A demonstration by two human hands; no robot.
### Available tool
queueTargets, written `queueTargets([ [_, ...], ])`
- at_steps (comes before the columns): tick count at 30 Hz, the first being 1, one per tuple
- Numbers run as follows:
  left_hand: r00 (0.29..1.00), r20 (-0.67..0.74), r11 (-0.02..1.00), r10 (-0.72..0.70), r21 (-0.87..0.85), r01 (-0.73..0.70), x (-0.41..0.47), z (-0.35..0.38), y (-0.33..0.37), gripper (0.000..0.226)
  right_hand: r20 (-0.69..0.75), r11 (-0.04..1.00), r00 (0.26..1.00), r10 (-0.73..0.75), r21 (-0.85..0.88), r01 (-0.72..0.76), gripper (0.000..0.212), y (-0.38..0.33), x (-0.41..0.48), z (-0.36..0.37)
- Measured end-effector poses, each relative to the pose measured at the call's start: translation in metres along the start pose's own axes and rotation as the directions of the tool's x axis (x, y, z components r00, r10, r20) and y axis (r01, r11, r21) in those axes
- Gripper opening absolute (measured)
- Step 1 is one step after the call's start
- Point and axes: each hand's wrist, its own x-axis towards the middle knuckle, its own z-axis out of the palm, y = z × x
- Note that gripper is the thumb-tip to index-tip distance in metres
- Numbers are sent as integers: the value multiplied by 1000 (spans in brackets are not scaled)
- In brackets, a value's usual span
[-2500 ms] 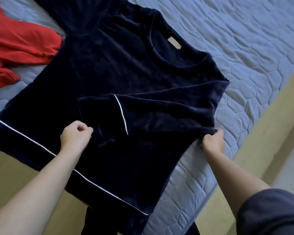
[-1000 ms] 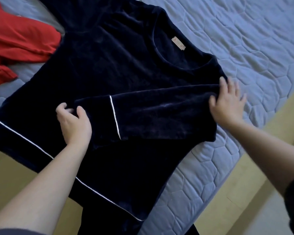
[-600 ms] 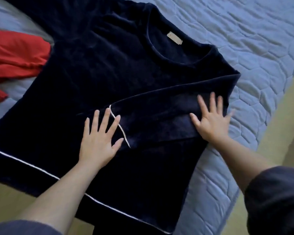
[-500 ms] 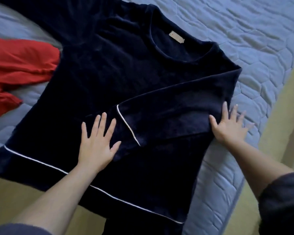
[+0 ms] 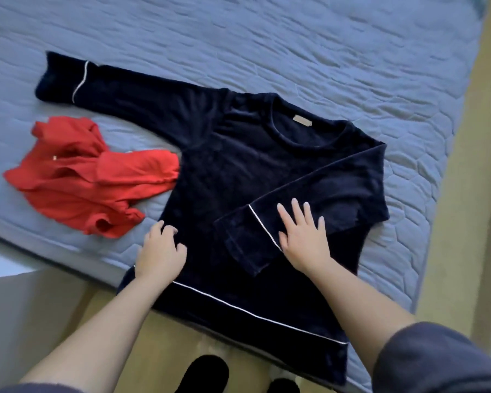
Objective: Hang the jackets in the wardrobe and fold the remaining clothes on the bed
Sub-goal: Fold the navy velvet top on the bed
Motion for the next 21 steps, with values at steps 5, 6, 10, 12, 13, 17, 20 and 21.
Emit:
queueTargets([
  [5,976,-150,915,-158,-394,87,72,-62,-29,24,97,984,979,-178,9,178,69,-90,33,-21],
  [6,968,-172,896,-183,-435,92,96,-78,-38,24,85,983,979,-184,9,184,69,-111,51,-29],
  [10,937,-144,735,-319,-662,148,215,-128,-93,31,18,991,994,-109,82,107,70,-208,149,-47],
  [12,920,-28,487,-390,-855,180,278,-144,-120,41,30,988,998,-54,147,49,72,-252,201,-42],
  [13,916,58,320,-397,-926,197,308,-150,-134,45,25,986,999,-32,165,28,74,-271,226,-37],
  [17,905,270,-59,-330,-962,265,395,-150,-176,46,28,976,993,112,182,-115,79,-310,298,-7],
  [20,885,294,-108,-361,-956,273,431,-137,-186,48,111,974,980,167,137,-181,86,-307,318,20],
  [21,876,274,-116,-398,-962,248,440,-136,-188,47,124,975,978,167,126,-182,88,-306,322,27],
])
